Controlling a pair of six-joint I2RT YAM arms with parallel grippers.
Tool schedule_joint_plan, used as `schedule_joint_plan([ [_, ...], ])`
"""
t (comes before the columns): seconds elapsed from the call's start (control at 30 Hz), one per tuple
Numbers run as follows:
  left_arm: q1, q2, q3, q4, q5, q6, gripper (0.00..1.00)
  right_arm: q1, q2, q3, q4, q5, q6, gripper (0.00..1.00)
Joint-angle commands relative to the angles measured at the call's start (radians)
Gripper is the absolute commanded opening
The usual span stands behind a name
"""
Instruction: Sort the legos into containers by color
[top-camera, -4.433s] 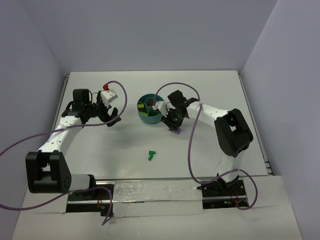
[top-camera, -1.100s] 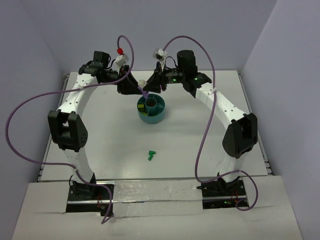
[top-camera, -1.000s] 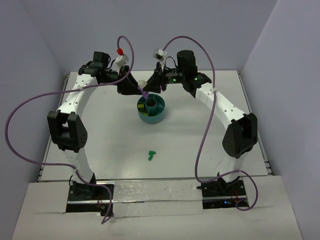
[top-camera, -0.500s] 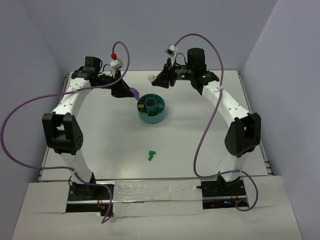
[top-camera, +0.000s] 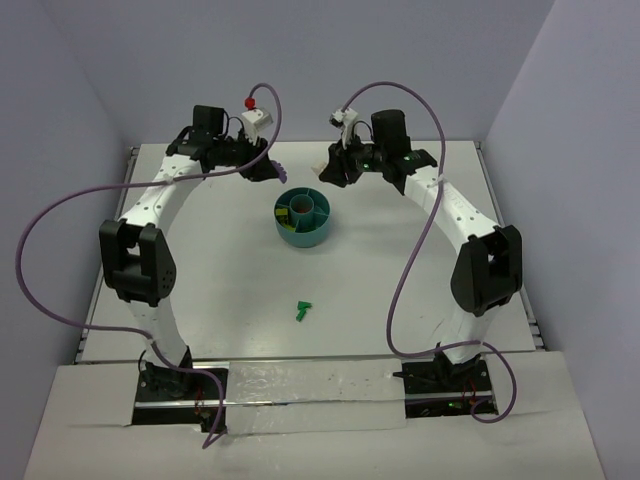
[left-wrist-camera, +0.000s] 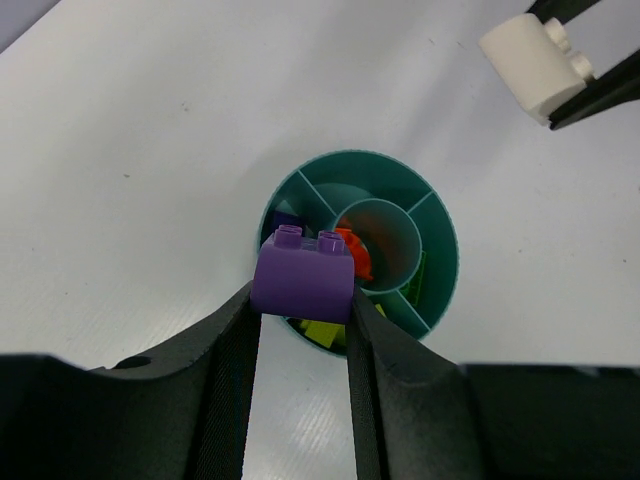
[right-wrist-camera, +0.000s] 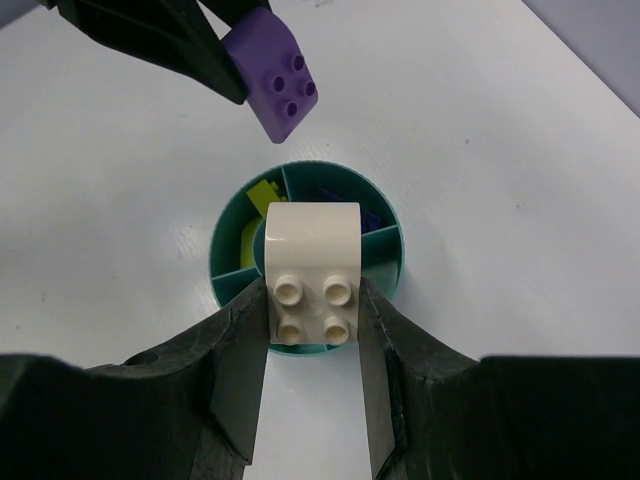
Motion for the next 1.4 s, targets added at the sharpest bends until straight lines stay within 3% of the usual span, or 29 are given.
schedule_joint_plan([
  [0.0,-0.018,0.05,0.079,0.029,-0.078,-0.033,0.01,-0.01,-0.006,0.001,-0.032,0.05,-0.07,0.0],
  [1.03,-0.076,0.125,0.091,-0.094,-0.087,0.036,0.16,-0.011,0.115,0.104,-0.148,0.084,-0.099,0.0],
  [1.37,-0.085,0.14,0.097,-0.111,-0.119,0.047,0.32,-0.001,0.197,0.189,-0.205,0.099,-0.118,0.0],
])
